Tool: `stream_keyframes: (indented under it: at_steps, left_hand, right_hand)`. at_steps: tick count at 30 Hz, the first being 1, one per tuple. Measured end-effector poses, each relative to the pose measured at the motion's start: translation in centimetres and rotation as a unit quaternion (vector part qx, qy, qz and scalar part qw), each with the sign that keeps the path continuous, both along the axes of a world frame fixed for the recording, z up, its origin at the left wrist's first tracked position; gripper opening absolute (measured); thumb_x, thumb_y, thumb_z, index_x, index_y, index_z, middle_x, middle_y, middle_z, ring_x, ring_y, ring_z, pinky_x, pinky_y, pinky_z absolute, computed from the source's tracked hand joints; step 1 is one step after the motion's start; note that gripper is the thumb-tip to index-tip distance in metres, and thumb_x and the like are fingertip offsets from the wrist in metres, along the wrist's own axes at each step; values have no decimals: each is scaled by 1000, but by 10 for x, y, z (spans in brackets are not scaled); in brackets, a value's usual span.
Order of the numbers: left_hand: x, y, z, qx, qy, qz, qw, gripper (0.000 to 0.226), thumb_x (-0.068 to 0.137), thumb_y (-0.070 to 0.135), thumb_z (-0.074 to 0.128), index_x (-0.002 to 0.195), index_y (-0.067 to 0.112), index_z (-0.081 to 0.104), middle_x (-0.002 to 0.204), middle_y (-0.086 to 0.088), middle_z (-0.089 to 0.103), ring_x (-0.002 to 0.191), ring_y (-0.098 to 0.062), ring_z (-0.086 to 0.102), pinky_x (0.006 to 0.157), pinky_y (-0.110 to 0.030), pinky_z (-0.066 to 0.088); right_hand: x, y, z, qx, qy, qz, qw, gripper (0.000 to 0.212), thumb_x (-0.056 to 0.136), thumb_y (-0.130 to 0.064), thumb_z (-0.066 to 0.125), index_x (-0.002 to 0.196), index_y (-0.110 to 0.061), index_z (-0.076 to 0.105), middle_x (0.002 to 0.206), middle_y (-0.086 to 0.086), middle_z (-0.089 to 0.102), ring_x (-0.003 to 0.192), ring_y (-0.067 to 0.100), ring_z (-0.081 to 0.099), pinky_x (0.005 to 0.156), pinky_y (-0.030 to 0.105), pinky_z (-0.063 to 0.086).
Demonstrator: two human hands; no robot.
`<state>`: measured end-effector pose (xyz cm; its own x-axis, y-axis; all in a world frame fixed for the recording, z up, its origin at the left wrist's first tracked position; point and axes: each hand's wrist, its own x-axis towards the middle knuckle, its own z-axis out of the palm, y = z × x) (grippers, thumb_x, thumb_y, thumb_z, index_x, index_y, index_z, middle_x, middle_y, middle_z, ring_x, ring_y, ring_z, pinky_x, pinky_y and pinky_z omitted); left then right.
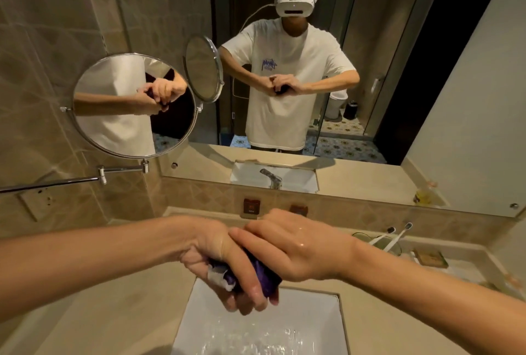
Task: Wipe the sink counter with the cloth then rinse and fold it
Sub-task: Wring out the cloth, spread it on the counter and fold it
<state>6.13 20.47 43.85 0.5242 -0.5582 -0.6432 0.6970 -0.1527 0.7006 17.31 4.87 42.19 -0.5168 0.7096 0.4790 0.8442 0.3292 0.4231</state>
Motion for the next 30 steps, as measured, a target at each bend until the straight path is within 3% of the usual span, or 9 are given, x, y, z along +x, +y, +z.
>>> stream_keyframes:
  at_steps: [3, 6, 9, 11, 16, 20, 23, 26, 30]
  left_hand:
    - [3, -4, -11, 101, -30, 66, 992, 19, 89, -7, 64, 81, 10, 66, 71, -2, 64, 63, -10, 60, 57, -17, 51]
    - [10, -11, -25, 215, -108, 125, 962, 25, 86, -5, 64, 69, 12, 60, 55, 0, 61, 50, -9, 52, 45, -17, 43]
    - [20, -11, -46, 325, -177, 164, 914, 24, 79, 0, 70, 64, 16, 61, 53, 1, 57, 46, -9, 52, 46, -22, 43]
    - [24, -11, -60, 382, -209, 169, 884, 23, 76, 6, 74, 63, 20, 61, 54, 4, 57, 47, -7, 52, 45, -21, 43]
    - [22, -15, -81, 317, -196, 223, 901, 15, 78, 5, 76, 72, 13, 64, 52, 3, 56, 43, -7, 50, 47, -24, 42]
    - [18, -7, -67, 184, -182, 185, 948, 24, 80, 6, 82, 98, 3, 66, 67, 0, 63, 60, -11, 55, 54, -25, 44]
    - [19, -6, -55, 186, -184, 147, 954, 28, 79, 3, 81, 95, 9, 60, 66, 1, 61, 61, -11, 52, 57, -26, 44]
    - [31, -12, -58, 329, -233, 121, 907, 33, 72, 11, 89, 93, 12, 63, 66, 2, 59, 57, -9, 50, 50, -22, 44]
    - [44, -20, -79, 490, -269, 88, 824, 25, 76, 20, 86, 84, 16, 63, 61, 2, 58, 51, -11, 51, 45, -21, 43]
  right_hand:
    - [-3, 6, -26, -12, -28, -113, 993, 21, 98, 1, 46, 106, 2, 65, 75, 9, 60, 61, 26, 55, 53, 35, 43]
    - [-2, 13, -45, -68, -7, -205, 976, 10, 77, -1, 56, 83, -7, 60, 67, 5, 55, 53, 23, 52, 50, 31, 31]
    - [5, 21, -60, -143, 41, -263, 953, 19, 67, -2, 67, 84, -6, 59, 69, 8, 60, 54, 27, 59, 46, 31, 40]
    - [8, 29, -64, -215, 68, -296, 928, 24, 75, -4, 71, 94, -3, 58, 82, 14, 66, 66, 35, 66, 50, 38, 46]
    - [11, 36, -67, -281, 103, -317, 900, 30, 86, -12, 68, 111, -2, 55, 102, 19, 68, 87, 41, 66, 65, 45, 48]
    - [11, 27, -65, -234, 92, -290, 923, 30, 79, -8, 75, 101, 0, 56, 86, 17, 65, 64, 37, 63, 50, 36, 33]
    - [15, 23, -66, -188, 87, -291, 934, 31, 77, -7, 79, 96, -3, 55, 78, 13, 62, 57, 31, 59, 48, 34, 35]
    - [16, 23, -67, -188, 128, -322, 919, 27, 88, -8, 68, 109, -1, 53, 93, 16, 64, 73, 35, 64, 56, 38, 40]
    - [10, 29, -67, -274, 176, -399, 857, 30, 92, -12, 64, 118, -3, 51, 107, 18, 66, 93, 38, 65, 66, 41, 44]
